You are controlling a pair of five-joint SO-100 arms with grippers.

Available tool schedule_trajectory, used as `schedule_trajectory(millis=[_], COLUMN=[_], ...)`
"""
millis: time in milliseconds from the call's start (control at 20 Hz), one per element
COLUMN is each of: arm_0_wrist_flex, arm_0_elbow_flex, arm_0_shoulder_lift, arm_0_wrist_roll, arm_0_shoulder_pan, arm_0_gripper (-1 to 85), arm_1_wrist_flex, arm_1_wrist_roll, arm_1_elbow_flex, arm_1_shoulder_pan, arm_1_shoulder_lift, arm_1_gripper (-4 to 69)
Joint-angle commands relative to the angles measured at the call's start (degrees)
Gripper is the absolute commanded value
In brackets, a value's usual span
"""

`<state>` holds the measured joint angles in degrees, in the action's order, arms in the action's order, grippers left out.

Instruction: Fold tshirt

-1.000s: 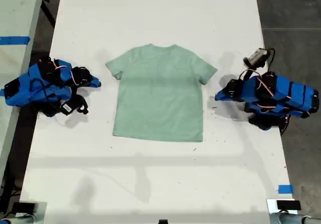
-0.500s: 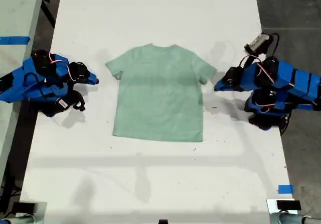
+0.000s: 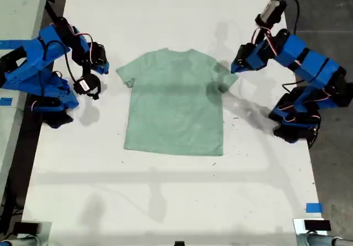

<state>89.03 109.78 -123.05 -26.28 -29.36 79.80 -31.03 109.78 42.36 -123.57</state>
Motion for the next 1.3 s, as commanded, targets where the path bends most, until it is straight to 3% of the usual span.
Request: schedule_trajectory(millis=[0,50,150,300,500,700,950,1100,1250], arm_0_wrist_flex=[1.32,1.32,1.14,0.97,0.53,0.35,0.26,0.09,0.0], arm_0_elbow_flex=[-8.79,-9.84,-11.16,-13.36,-14.33,-15.03,-15.73,-16.0,-16.08], arm_0_shoulder_lift=[7.03,9.14,13.45,17.23,19.78,20.74,21.09,21.62,21.97], arm_0_wrist_roll=[-4.13,-5.54,-7.38,-8.17,-8.26,-8.35,-8.35,-8.44,-8.09], arm_0_shoulder_pan=[-6.15,-7.73,-10.2,-10.72,-10.81,-10.81,-10.9,-10.9,-10.37], arm_0_gripper=[0.0,0.0,4.8,9.6,11.4,11.4,11.4,11.4,11.3], arm_1_wrist_flex=[0.44,0.44,1.23,-1.32,-11.34,-21.09,-25.49,-24.87,-22.5], arm_1_wrist_roll=[-8.7,-12.39,-17.75,-22.41,-27.42,-32.17,-33.66,-34.63,-36.56], arm_1_elbow_flex=[-9.05,-10.46,-12.3,-11.69,-2.9,4.31,4.66,2.29,-1.23], arm_1_shoulder_pan=[5.71,7.56,11.43,13.97,16.61,18.11,15.47,14.94,14.41], arm_1_shoulder_lift=[6.86,10.2,16.17,19.69,21.01,27.07,36.04,38.85,40.34], arm_1_gripper=[-1.7,-1.6,13.1,24.0,30.2,28.7,25.6,0.1,-1.2])
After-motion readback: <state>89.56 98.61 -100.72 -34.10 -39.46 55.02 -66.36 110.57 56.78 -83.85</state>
